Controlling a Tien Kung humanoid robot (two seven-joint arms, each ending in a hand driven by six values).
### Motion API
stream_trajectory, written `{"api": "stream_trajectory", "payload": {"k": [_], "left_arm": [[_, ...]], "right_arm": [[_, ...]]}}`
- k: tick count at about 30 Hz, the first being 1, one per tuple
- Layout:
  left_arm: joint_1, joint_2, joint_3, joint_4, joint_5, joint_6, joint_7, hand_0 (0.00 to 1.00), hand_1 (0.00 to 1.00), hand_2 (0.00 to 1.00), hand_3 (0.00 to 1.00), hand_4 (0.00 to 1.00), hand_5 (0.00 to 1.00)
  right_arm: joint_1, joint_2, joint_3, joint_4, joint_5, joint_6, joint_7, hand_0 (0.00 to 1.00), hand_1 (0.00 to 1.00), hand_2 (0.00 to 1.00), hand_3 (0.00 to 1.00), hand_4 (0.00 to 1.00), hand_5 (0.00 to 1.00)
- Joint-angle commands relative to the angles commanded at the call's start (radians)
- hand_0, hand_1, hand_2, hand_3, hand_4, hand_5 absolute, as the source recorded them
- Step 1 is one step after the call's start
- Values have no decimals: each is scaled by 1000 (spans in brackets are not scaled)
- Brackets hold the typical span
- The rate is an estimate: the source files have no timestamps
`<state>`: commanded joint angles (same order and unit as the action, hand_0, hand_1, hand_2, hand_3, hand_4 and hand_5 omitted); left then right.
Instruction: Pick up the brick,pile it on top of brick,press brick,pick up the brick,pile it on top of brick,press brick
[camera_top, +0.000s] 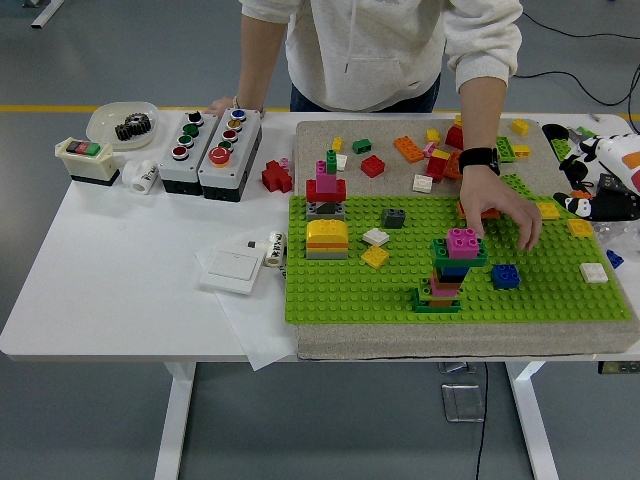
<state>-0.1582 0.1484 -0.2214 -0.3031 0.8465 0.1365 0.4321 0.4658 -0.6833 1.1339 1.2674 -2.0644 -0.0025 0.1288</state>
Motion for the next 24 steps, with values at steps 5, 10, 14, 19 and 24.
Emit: {"api": "stream_trajectory", "payload": {"k": [5, 10, 14, 19, 24], "left_arm": [[-2, -1, 1, -1, -1, -1, -1, 449, 548, 589, 624, 659, 799], [-4, -2, 4, -1, -8, 0, -3, 449, 548, 591, 624, 659, 799], [-6, -3, 6, -1, -12, 1, -5, 449, 548, 591, 624, 659, 799], [-8, -2, 10, -2, -15, 1, -6, 450, 549, 592, 624, 658, 799], [-11, -3, 12, -3, -18, 0, -7, 451, 549, 593, 624, 657, 798]], "right_arm": [[-20, -1, 33, -20, -12, 26, 5, 671, 678, 723, 630, 769, 460], [-48, 0, 50, -18, -16, 72, 21, 680, 684, 729, 638, 779, 454], [-65, 3, 48, -18, -20, 100, 25, 680, 684, 729, 638, 779, 454], [-69, 12, 29, -33, -19, 100, 29, 688, 690, 731, 647, 786, 446], [-63, 22, -1, -51, -11, 86, 39, 691, 689, 734, 651, 790, 443]]}}
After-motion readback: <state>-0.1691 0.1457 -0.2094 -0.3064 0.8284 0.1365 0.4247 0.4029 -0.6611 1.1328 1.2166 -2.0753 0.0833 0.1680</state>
